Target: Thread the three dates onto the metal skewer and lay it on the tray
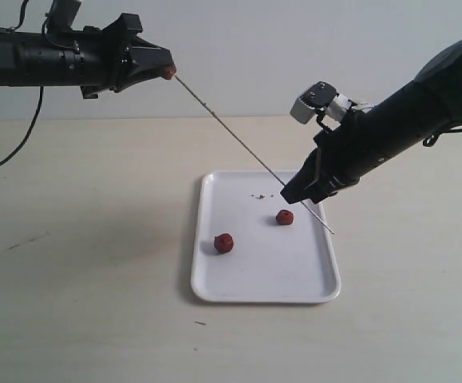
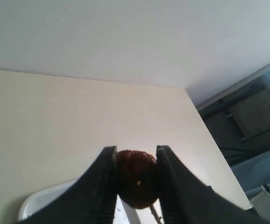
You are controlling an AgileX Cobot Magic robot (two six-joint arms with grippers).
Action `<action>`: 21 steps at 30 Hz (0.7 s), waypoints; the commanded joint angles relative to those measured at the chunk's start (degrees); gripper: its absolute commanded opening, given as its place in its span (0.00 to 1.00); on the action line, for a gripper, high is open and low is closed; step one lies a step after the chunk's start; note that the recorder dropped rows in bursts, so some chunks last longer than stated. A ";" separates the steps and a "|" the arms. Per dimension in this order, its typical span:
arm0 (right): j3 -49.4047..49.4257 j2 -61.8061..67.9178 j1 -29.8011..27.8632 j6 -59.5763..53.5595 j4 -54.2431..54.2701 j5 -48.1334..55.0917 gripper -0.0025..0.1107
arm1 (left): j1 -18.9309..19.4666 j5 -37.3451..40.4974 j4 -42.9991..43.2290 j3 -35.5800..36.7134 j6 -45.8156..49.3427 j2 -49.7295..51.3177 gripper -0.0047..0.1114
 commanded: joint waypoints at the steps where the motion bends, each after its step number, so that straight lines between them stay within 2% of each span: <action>1: -0.02 -0.18 -0.12 -0.55 0.65 0.42 0.02 | -0.14 0.66 -0.32 0.05 -0.48 -0.77 0.30; 21: -0.02 -0.18 -0.12 -2.13 4.30 0.66 0.02 | -1.67 1.07 1.34 0.05 -0.48 -0.67 0.30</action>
